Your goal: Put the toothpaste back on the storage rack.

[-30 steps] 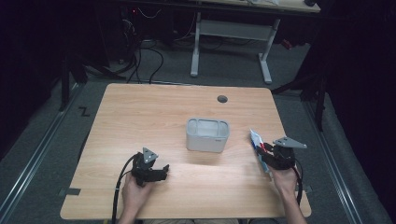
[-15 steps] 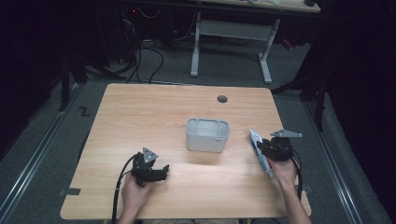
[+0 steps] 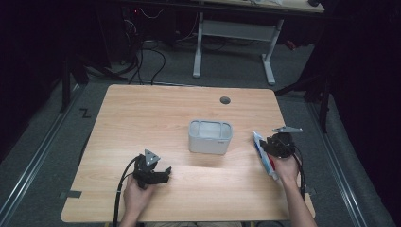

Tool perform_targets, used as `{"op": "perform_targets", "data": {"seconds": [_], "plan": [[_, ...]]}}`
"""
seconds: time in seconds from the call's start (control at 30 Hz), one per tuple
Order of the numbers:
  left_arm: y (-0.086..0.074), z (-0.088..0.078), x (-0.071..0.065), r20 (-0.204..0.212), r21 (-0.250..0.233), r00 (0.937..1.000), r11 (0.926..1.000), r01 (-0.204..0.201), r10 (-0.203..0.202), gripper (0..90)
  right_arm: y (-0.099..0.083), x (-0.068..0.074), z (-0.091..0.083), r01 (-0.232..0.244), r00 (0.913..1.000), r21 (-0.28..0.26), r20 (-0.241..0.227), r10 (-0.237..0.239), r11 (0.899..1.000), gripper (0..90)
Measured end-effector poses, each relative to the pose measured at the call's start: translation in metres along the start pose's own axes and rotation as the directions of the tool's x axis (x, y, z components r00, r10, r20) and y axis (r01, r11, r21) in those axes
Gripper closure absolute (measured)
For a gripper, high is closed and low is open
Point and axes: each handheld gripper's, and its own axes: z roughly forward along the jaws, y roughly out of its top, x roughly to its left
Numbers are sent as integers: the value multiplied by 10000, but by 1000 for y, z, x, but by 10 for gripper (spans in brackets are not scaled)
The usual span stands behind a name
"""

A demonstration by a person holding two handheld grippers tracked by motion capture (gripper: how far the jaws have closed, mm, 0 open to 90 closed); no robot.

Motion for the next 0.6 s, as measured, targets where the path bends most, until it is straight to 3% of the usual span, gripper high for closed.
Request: {"op": "perform_targets", "data": {"seconds": [0.27, 0.6], "plan": [[0, 0, 0, 3, 1, 10000, 10000, -2, 2, 176, -2, -7, 14, -344, 9994, 585, 9, 344, 9977, 580], [0, 0, 0, -3, 0, 10000, 10000, -19, 19, 176, -3, -8, 23, -423, 9988, 1056, -201, 447, 9935, 568]]}}
